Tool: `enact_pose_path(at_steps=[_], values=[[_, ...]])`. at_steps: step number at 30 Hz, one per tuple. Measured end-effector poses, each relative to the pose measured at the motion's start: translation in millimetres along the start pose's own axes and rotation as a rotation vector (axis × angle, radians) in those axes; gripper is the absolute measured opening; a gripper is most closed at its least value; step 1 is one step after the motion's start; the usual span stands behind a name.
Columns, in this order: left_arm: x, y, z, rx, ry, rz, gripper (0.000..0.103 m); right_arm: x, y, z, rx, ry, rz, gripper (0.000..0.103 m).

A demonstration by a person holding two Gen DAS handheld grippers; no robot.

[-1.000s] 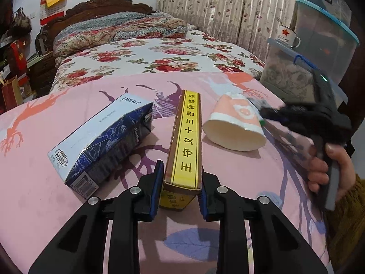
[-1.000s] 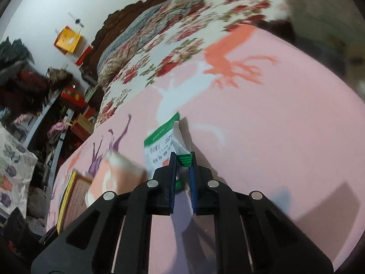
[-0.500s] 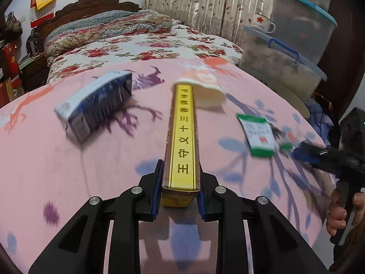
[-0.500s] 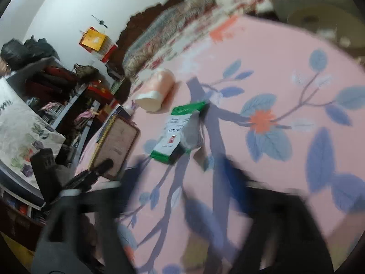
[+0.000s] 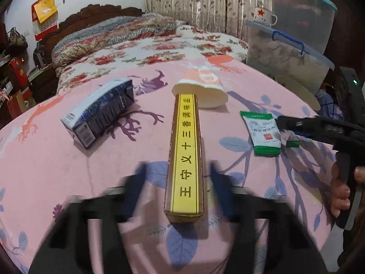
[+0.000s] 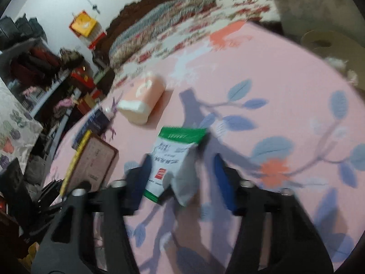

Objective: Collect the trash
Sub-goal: 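Carry the yellow box and green sachet to the beige bin and release both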

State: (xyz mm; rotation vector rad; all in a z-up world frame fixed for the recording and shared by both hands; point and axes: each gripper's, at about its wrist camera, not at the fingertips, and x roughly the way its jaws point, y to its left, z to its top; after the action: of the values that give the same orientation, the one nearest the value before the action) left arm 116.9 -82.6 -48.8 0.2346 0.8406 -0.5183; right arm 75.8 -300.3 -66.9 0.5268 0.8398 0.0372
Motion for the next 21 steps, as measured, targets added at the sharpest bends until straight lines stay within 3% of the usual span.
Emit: enact_pose_path(at_steps=[1, 3, 6, 12, 16, 21], values=[[0, -1, 1, 0.001, -0.001, -0.001, 0.021, 5, 5, -1, -0.023, 0.016, -0.004, 0.020], [1, -6, 3, 0.013, 0.007, -0.026, 0.021, 10, 14, -4, -0.064, 0.021, -0.006, 0.009], [2, -19, 7, 0.031, 0.014, -0.070, 0.021, 0, 10, -3, -0.046, -0.015, 0.024, 0.007], [14, -67, 34, 0.072, 0.046, -0.221, 0.021, -32, -47, 13, 0.116, -0.106, 0.056, 0.007], [43, -110, 68, 0.088, 0.103, -0.350, 0.021, -57, -97, 29, 0.212, -0.181, 0.019, 0.007], [89, -181, 108, 0.175, 0.156, -0.409, 0.021, -90, -174, 52, 0.375, -0.284, -0.008, 0.007]])
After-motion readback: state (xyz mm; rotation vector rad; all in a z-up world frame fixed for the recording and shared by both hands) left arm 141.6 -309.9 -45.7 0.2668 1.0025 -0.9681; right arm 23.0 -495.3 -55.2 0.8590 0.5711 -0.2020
